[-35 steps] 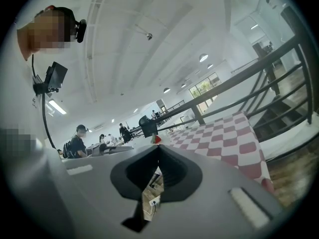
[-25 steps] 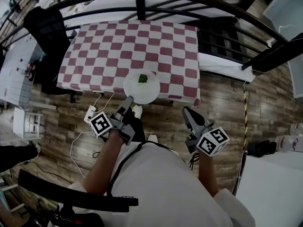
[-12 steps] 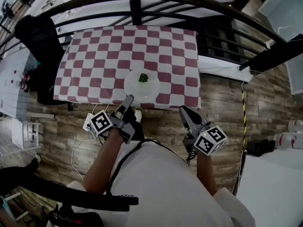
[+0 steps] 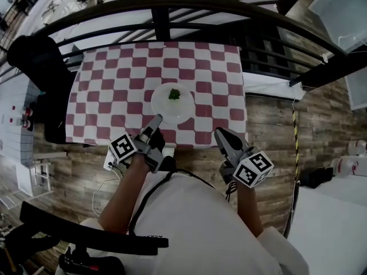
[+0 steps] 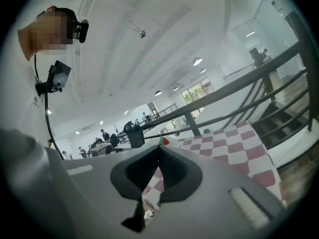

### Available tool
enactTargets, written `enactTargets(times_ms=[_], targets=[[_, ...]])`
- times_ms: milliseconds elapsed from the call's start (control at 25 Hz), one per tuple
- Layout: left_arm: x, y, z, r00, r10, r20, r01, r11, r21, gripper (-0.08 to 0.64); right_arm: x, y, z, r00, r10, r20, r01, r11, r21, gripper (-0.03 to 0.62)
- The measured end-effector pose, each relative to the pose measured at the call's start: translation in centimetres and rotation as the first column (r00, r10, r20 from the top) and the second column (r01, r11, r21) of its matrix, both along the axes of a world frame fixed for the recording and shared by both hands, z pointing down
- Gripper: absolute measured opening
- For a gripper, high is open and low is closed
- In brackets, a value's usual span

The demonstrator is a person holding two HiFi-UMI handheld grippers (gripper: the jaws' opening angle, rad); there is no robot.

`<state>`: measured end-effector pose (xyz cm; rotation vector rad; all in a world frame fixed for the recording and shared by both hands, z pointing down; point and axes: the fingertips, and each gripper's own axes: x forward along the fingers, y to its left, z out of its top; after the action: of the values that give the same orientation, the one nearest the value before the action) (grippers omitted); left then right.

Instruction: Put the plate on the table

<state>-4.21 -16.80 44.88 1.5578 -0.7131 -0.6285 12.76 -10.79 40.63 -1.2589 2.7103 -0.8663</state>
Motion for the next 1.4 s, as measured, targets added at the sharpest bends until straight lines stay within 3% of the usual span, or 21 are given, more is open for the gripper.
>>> enactTargets(times_ms=[720,1400], targets=[[-4.1,-12.6,2.9,0.991,0.131,-0.018,-0.132,0.991,-0.029,0.025,-6.7,-11.2,1.3,0.995,0.097,-0.027,-0.098,0.995,-0.028,0.008],[-4.2,-16.2,5.4,0.991,0.123,-0.059,-0.124,0.992,-0.016,0.025,-8.5,-12.7,3.7,0.995,0.087,-0.044,-0.091,0.992,-0.089,0.008]])
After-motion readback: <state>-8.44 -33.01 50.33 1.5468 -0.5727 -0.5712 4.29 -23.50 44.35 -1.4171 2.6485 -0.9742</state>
